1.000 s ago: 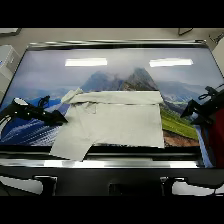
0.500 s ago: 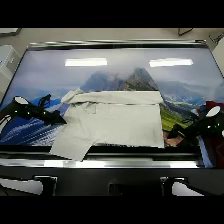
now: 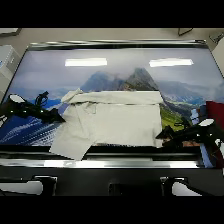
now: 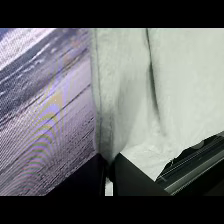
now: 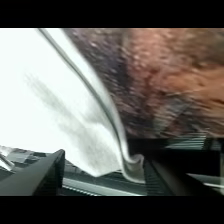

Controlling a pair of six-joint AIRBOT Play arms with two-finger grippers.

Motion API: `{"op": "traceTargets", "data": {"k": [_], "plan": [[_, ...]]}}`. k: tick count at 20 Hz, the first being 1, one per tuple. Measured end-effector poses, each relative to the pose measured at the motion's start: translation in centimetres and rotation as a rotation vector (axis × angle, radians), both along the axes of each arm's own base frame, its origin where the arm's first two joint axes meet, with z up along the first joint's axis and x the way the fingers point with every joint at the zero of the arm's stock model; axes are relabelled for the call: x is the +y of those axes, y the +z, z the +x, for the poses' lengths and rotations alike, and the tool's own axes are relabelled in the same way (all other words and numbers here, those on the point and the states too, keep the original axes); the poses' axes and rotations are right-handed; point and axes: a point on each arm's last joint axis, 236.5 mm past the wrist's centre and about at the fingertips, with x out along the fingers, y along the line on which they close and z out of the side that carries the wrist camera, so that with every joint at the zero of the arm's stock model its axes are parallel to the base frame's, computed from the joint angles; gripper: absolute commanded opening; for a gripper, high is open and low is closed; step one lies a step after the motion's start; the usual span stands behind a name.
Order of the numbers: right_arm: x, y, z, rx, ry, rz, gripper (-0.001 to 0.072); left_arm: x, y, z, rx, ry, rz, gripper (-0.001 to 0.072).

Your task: Fold the clothes and pants, and hang the long-sleeved shirts on hangers.

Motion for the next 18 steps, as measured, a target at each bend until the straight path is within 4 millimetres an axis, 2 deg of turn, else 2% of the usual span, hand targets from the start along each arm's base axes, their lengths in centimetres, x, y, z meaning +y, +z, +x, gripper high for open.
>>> {"op": "traceTargets", "data": {"k": [4, 5, 6, 7, 10, 12, 14, 15, 16, 17, 18], "plan": [[0.7, -0.2, 0.1, -0.011, 0.009, 0.019, 0.0469, -0.1, 0.5, -0.1, 0.008, 0.011, -0.001, 0.0029], [1.1, -0.3, 0.0, -0.015, 0.030, 0.018, 0.0357, -0.1, 0.5, -0.2, 0.010, 0.012, -0.002, 0.0029], [1.6, -0.4, -0.2, -0.014, 0.061, 0.013, 0.0153, -0.1, 0.6, -0.2, 0.013, 0.014, -0.002, 0.0029], [1.9, -0.7, -0.5, -0.013, 0.101, -0.002, 0.0043, -0.1, 0.7, -0.2, 0.016, 0.018, -0.002, 0.0029], [3.3, -0.5, -1.1, -0.008, 0.174, 0.002, 0.0039, -0.2, 1.2, -0.3, 0.015, 0.020, -0.003, 0.0029], [3.3, 0.4, -0.7, -0.026, 0.218, -0.011, 0.0039, 0.0, 2.1, -0.1, -0.006, 0.021, 0.002, 0.0028], [3.2, 3.2, 1.8, -0.123, 0.236, -0.023, 0.0040, 0.6, 4.3, 1.1, -0.080, 0.029, 0.022, 0.0028], [2.7, 5.6, 4.2, -0.218, 0.241, -0.058, 0.0040, 1.2, 6.2, 2.2, -0.144, 0.037, 0.038, 0.0028], [2.1, 8.5, 6.9, -0.328, 0.241, -0.100, 0.0040, 2.0, 9.0, 3.5, -0.230, 0.052, 0.061, 0.0028], [1.4, 12.7, 9.9, -0.476, 0.240, -0.157, 0.0041, 2.8, 12.5, 4.8, -0.324, 0.073, 0.088, 0.0028], [0.5, 18.0, 13.0, -0.650, 0.226, -0.230, 0.0041, 3.6, 16.7, 6.0, -0.443, 0.094, 0.120, 0.0029]]}}
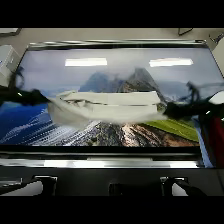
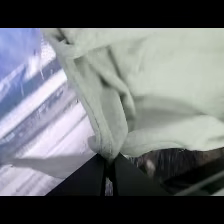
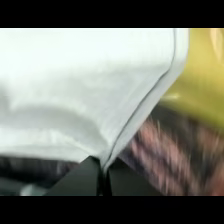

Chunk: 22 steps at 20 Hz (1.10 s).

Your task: Fold the clothes and pants, and hang the long-sleeved shirts on hangers.

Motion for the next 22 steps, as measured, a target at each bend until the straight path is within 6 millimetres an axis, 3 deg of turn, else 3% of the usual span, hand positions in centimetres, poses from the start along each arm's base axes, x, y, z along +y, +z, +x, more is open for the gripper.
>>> {"op": "traceTargets", "data": {"k": [2, 3, 4, 5, 6, 8, 12, 16, 19, 21, 22], "plan": [[-1.7, 11.9, 3.7, -0.358, -0.044, -0.109, 0.0041, 1.2, 11.7, 1.3, -0.321, 0.057, 0.076, 0.0029], [-2.4, 18.9, 4.1, -0.555, -0.075, -0.168, 0.0041, 1.3, 17.6, 0.7, -0.480, 0.088, 0.111, 0.0029], [-2.9, 25.4, 3.3, -0.725, -0.106, -0.223, 0.0041, 1.1, 23.7, -0.7, -0.648, 0.122, 0.143, 0.0029], [-3.1, 30.2, 1.7, -0.851, -0.130, -0.270, 0.0041, 0.7, 28.6, -2.8, -0.782, 0.151, 0.167, 0.0029], [-3.2, 34.3, -0.3, -0.956, -0.156, -0.305, 0.0041, 0.1, 33.2, -5.5, -0.915, 0.186, 0.181, 0.0029], [-3.0, 39.7, -4.4, -1.101, -0.192, -0.348, 0.0041, -1.2, 39.7, -11.0, -1.114, 0.232, 0.204, 0.0028], [-3.0, 45.5, -10.0, -1.280, -0.271, -0.394, 0.0041, -3.3, 47.3, -20.0, -1.407, 0.299, 0.201, 0.0027], [-3.5, 48.9, -12.7, -1.386, -0.343, -0.398, 0.0041, -3.8, 50.3, -23.9, -1.540, 0.344, 0.198, 0.0027], [-4.0, 48.6, -12.3, -1.361, -0.359, -0.404, 0.0040, -3.0, 49.8, -23.0, -1.516, 0.362, 0.229, 0.0027], [-4.5, 44.8, -9.6, -1.205, -0.328, -0.407, 0.0040, -2.0, 46.6, -19.4, -1.370, 0.342, 0.253, 0.0027], [-4.9, 41.4, -7.4, -1.075, -0.299, -0.404, 0.0039, -1.4, 44.0, -17.0, -1.264, 0.324, 0.251, 0.0027]]}}
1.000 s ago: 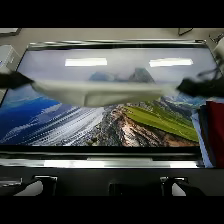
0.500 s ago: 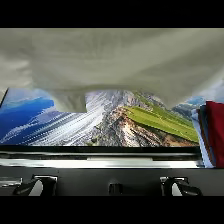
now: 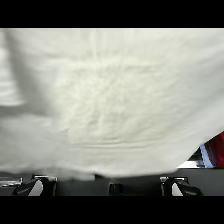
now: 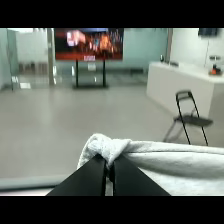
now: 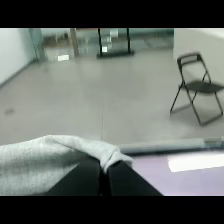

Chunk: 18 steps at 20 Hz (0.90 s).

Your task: Fold the clothes and pants, and hang the long-sleeved shirts on hangers.

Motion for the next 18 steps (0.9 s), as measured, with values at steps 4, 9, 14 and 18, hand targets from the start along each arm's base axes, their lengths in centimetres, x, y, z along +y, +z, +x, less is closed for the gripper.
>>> {"op": "traceTargets", "data": {"k": [4, 9, 14, 18], "plan": [[-1.2, -19.5, 8.6, 0.641, 0.046, 0.121, 0.0038, 1.5, -17.3, 10.5, 0.545, -0.088, -0.111, 0.0027], [1.4, -41.0, 14.5, 1.132, 0.091, 0.222, 0.0040, 0.2, -41.8, 17.4, 1.039, -0.114, -0.278, 0.0029], [3.3, -50.1, 20.4, 1.125, 0.022, 0.341, 0.0041, -0.5, -51.9, 22.9, 1.108, -0.046, -0.414, 0.0029], [1.9, -49.0, 26.3, 0.871, -0.045, 0.364, 0.0041, 1.0, -52.1, 28.3, 0.984, 0.027, -0.451, 0.0029]]}}
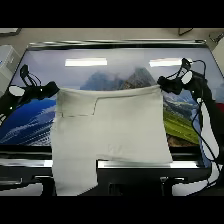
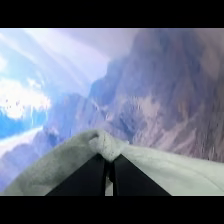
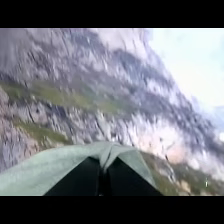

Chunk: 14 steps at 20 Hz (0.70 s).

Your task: Fold the clothes and pants, and hang the long-sleeved shirts on hangers.

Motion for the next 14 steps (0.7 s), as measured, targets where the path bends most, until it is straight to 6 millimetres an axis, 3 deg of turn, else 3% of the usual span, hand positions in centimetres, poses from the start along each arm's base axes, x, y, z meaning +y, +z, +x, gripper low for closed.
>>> {"op": "traceTargets", "data": {"k": [4, 8, 12, 14], "plan": [[-1.3, -0.7, 2.2, -0.073, -0.059, -0.028, 0.0041, -0.2, -1.8, 2.6, -0.034, 0.037, 0.018, 0.0029], [-2.0, -3.1, 1.8, -0.012, -0.111, -0.004, 0.0041, -2.3, -4.5, 3.0, 0.011, 0.015, 0.003, 0.0029], [-5.0, -1.7, 0.8, 0.045, -0.175, 0.034, 0.0041, -2.6, -1.7, 2.7, 0.012, -0.013, -0.034, 0.0029], [-6.0, -2.0, -1.9, 0.155, -0.130, 0.014, 0.0041, -3.2, -1.3, 0.8, 0.080, -0.071, -0.060, 0.0029]]}}
